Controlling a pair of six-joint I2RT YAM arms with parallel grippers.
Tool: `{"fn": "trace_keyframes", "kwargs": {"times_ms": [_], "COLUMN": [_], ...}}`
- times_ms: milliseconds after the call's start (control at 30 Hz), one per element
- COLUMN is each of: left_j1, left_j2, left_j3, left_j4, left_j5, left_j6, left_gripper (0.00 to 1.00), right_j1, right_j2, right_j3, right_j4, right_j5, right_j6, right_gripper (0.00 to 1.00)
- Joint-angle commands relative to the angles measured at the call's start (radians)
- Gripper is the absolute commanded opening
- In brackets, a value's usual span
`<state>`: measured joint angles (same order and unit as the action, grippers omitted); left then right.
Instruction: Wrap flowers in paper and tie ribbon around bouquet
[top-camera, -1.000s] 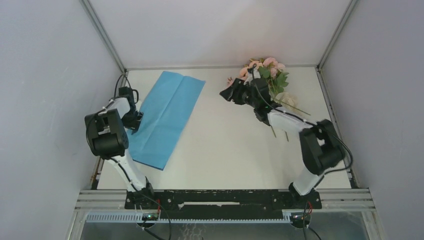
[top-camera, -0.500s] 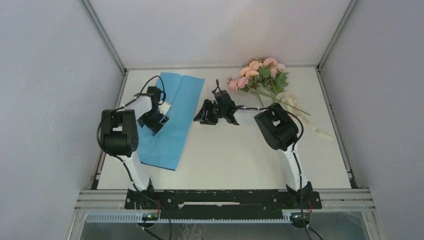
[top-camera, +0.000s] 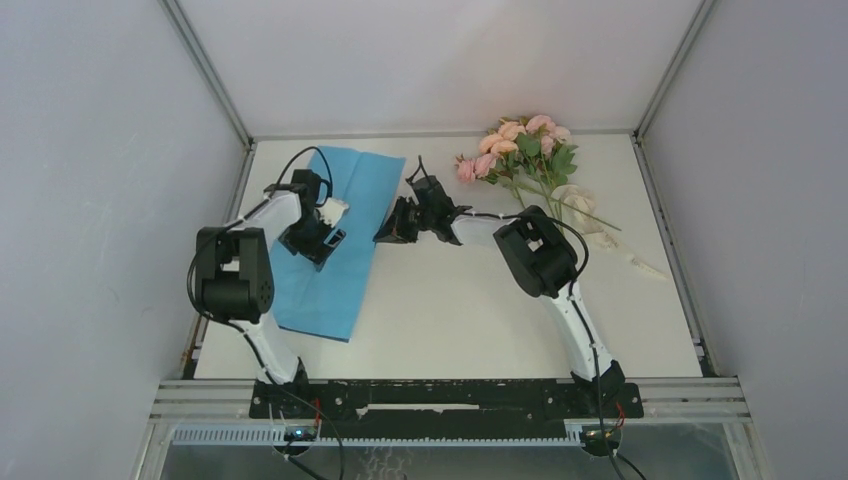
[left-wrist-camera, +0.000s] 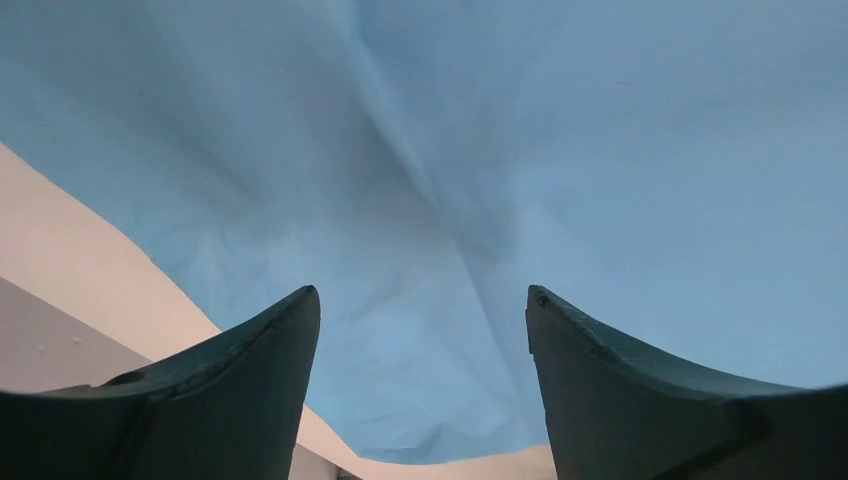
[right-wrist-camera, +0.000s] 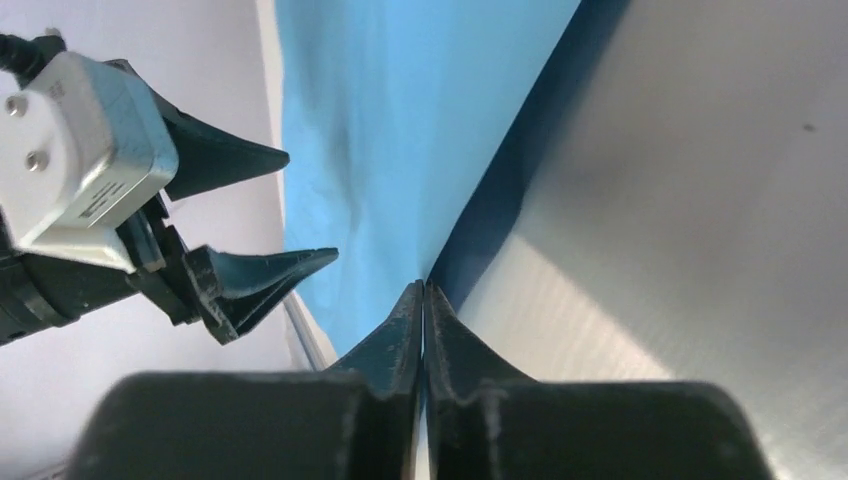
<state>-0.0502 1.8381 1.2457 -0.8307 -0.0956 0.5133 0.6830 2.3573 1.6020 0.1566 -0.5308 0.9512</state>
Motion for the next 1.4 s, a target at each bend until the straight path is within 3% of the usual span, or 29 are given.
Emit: {"fn": "trace_keyframes", "kwargs": {"times_ms": [0, 67, 100, 333, 433, 633, 967, 1067, 1200, 1367], "left_j1": [-0.037, -0.059, -0.072, -0.181, -0.214, -0.231, -0.301, -0.301, -0.301, -0.301], "left_j2": [-0.126, -0.159, -0.176, -0.269, -0.273, -0.215, -0.115, -0.091, -0.06, -0.065], "left_j3": [0.06, 0.079, 0.091, 0.15, 0.138, 0.079, 0.018, 0.009, 0.002, -0.017], "left_j4": [-0.061, -0.101, -0.126, -0.198, -0.15, 0.046, 0.193, 0.209, 0.195, 0.186], "left_j5": [0.125, 0.171, 0.195, 0.277, 0.289, 0.175, -0.029, -0.081, -0.077, -0.067], "left_j6": [-0.007, -0.003, -0.003, -0.018, -0.049, -0.222, -0.261, -0.263, -0.261, -0.252], "left_gripper": [0.84, 0.98, 1.0, 1.0, 1.0, 1.0, 1.0, 0.91, 0.7, 0.26], "right_j1": [0.008, 0.007, 0.007, 0.009, 0.013, 0.018, 0.021, 0.021, 0.019, 0.01], "right_j2": [-0.018, -0.03, -0.042, -0.104, -0.088, -0.058, -0.079, -0.086, -0.098, -0.113], "right_j3": [0.055, 0.051, 0.047, 0.052, 0.077, 0.082, 0.071, 0.058, 0.05, 0.029], "right_j4": [0.073, 0.089, 0.091, 0.104, 0.097, 0.138, 0.158, 0.168, 0.173, 0.17], "right_j5": [-0.047, -0.065, -0.063, -0.014, 0.006, 0.024, 0.039, 0.037, 0.042, 0.053], "right_j6": [0.051, 0.07, 0.07, 0.063, 0.079, 0.133, 0.15, 0.154, 0.149, 0.138], "right_gripper": [0.0, 0.0, 0.0, 0.0, 0.0, 0.0, 0.0, 0.0, 0.0, 0.0]}}
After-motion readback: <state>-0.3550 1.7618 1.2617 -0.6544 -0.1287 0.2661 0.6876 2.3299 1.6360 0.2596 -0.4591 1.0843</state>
